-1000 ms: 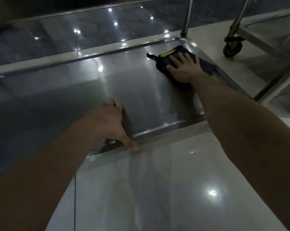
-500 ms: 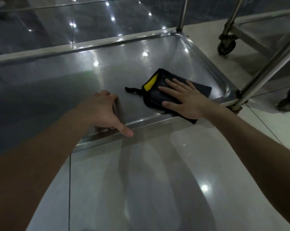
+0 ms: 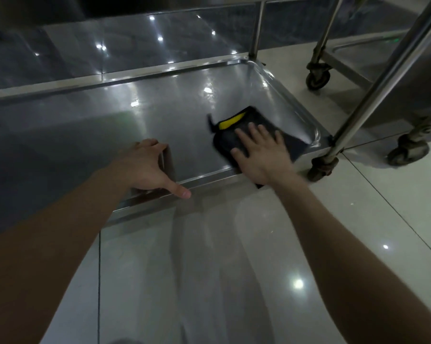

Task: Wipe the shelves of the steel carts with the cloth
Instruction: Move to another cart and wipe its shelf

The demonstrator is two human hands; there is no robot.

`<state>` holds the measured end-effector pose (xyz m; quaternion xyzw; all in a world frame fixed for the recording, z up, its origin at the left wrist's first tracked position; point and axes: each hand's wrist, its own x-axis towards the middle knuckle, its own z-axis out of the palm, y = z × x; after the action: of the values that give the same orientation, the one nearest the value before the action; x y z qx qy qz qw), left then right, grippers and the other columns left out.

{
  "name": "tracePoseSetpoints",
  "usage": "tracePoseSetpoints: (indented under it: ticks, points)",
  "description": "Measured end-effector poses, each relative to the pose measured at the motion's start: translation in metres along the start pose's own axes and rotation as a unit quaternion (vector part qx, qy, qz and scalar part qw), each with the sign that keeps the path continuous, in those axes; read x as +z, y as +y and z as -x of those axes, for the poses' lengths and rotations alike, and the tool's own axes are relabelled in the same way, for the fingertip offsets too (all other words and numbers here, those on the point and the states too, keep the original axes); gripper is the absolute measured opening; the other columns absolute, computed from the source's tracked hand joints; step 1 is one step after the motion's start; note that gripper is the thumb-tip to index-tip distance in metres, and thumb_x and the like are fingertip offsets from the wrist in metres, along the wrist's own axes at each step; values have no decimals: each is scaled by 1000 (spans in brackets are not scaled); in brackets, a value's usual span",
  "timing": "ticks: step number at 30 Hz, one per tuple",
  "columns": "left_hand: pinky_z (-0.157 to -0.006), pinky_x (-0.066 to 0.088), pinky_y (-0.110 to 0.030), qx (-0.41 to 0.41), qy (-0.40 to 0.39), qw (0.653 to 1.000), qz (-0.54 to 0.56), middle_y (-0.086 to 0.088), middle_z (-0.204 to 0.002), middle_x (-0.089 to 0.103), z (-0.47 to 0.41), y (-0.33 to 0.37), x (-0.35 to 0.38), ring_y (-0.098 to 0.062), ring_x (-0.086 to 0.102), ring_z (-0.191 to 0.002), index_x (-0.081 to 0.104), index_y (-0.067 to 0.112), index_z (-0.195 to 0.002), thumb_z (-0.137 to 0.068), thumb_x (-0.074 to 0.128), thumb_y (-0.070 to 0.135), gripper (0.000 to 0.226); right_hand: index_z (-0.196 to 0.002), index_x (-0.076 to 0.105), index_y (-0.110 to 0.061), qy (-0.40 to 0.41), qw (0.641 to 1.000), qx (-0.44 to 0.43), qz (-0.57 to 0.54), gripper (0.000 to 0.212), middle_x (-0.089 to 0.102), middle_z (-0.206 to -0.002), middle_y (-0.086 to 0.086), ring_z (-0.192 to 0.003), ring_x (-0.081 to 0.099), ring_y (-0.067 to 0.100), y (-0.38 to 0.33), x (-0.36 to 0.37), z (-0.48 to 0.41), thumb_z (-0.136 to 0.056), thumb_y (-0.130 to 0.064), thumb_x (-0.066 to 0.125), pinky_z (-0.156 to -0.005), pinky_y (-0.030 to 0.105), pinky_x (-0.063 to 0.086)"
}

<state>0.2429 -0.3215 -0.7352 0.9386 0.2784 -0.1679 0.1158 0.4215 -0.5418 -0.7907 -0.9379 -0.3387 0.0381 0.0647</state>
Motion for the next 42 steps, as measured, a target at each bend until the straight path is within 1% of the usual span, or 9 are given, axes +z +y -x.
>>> tracePoseSetpoints:
  ticks: [7,14,21,25,28,31,33,37,42]
  points:
    - [-120,42,-50,52,172,984,-4,0,-166,38,56,-33,24,-28,40,-151,30,35,-164,-29,61,110,158,-169,25,-43,2,973,-230,-8,67,14,-180,-3,-167,6,18,-100,19,41,-107,-69,25,-133,53,-2]
    - [-100,53,-38,-17,52,998,-13,11,-128,66,91,-135,-1,-18,62,-119,67,38,-135,-60,92,75,87,-169,10,-50,-66,972,-227,4,81,-1,-182,-2,-167,-7,22,-139,24,0,-97,-87,15,-129,62,-12]
    - [-93,54,-38,-19,104,994,2,4,-120,70,88,-148,14,-24,65,-112,72,36,-128,-67,92,71,74,-171,5,-45,-89,953,-289,21,111,-4,-181,1,-167,-8,25,-195,28,12,-78,-104,18,-129,64,-11]
    - [-82,56,-38,-18,130,991,31,3,-108,72,97,-151,22,-24,67,-101,69,28,-115,-68,92,67,65,-172,4,-40,-38,927,-365,75,98,1,-181,5,-167,1,29,-183,38,49,-97,-56,65,-131,64,3]
    - [-87,57,-41,-2,109,993,39,0,-114,70,105,-147,19,-25,66,-107,69,21,-121,-77,91,60,63,-172,4,-41,-83,930,-350,73,94,1,-181,3,-167,1,28,-184,26,59,-102,-19,63,-132,63,5]
    - [-98,55,-42,31,62,997,39,-1,-127,70,129,-154,2,-24,65,-117,67,20,-134,-84,89,54,65,-168,32,-34,-155,923,-351,21,78,34,-173,7,-159,31,28,-198,-10,69,-101,-13,65,-127,51,28]
    - [-101,54,-40,49,44,997,50,-2,-134,69,153,-164,-13,-23,65,-121,67,20,-139,-87,87,52,65,-151,59,-30,-177,920,-349,5,65,65,-143,4,-133,59,27,-214,-41,77,-91,-9,74,-106,37,47]
    - [-102,52,-33,30,21,996,76,3,-137,68,214,-201,-39,-17,66,-123,64,23,-142,-88,83,58,66,-132,70,-24,-233,915,-325,51,47,72,-122,4,-109,66,27,-285,-106,94,-90,-4,69,-82,34,52]
    - [-105,58,-33,-2,15,949,315,12,-135,66,287,-252,-24,-8,68,-120,59,35,-142,-72,95,54,82,-108,74,-26,-336,863,-366,95,28,70,-105,5,-99,64,29,-382,-147,131,-99,-7,55,-64,31,44]
